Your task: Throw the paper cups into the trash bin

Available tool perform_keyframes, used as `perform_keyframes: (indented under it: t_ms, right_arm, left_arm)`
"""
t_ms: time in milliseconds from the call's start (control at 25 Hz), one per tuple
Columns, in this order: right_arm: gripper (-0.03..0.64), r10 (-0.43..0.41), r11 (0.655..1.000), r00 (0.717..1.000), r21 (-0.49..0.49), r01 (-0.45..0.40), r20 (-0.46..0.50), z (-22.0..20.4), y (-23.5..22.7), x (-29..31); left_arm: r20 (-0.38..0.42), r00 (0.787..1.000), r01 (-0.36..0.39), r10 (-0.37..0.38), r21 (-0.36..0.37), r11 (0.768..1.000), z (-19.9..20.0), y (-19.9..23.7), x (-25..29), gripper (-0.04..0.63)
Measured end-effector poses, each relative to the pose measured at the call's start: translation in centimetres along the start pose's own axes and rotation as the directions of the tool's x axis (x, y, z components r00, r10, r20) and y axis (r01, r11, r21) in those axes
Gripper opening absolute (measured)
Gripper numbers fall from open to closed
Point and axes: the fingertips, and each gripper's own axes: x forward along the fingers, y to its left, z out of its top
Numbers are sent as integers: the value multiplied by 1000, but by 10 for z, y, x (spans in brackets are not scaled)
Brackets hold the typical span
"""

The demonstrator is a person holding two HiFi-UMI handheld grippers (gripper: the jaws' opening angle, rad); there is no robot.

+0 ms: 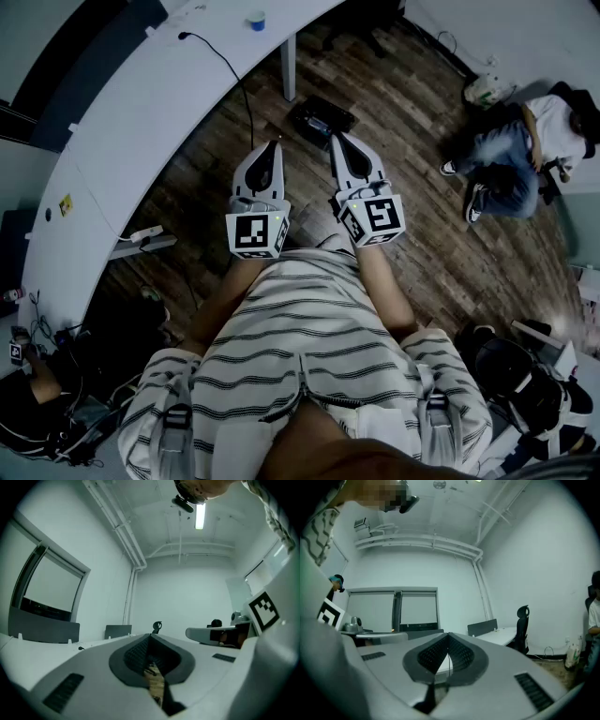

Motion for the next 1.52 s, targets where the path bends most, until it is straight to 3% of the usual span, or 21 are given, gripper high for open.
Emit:
perform_keyframes:
  t_ms: [760,960,1120,1520]
  right_arm:
    - [9,16,1000,1000,2,-16,-8,-5,-60,-32]
    - [9,-23,1000,1000,-4,24,14,-5,-77,-39]
    - [9,-24,999,1000,37,24,-10,-11,-87,-39]
    - [9,1,1000,999,-7,-1,-42,-20,-100,12]
  left_arm:
    - [-58,998,-9,8,-4,1000,-26,-69,25,25]
    - [-91,996,-17,17,-5,1000,-40,-80,28,25]
    - [-110,993,-37,35,-18,999,-51,-81,32,25]
    - [-104,994,-47,42,-41,998,-61,-56,78,25]
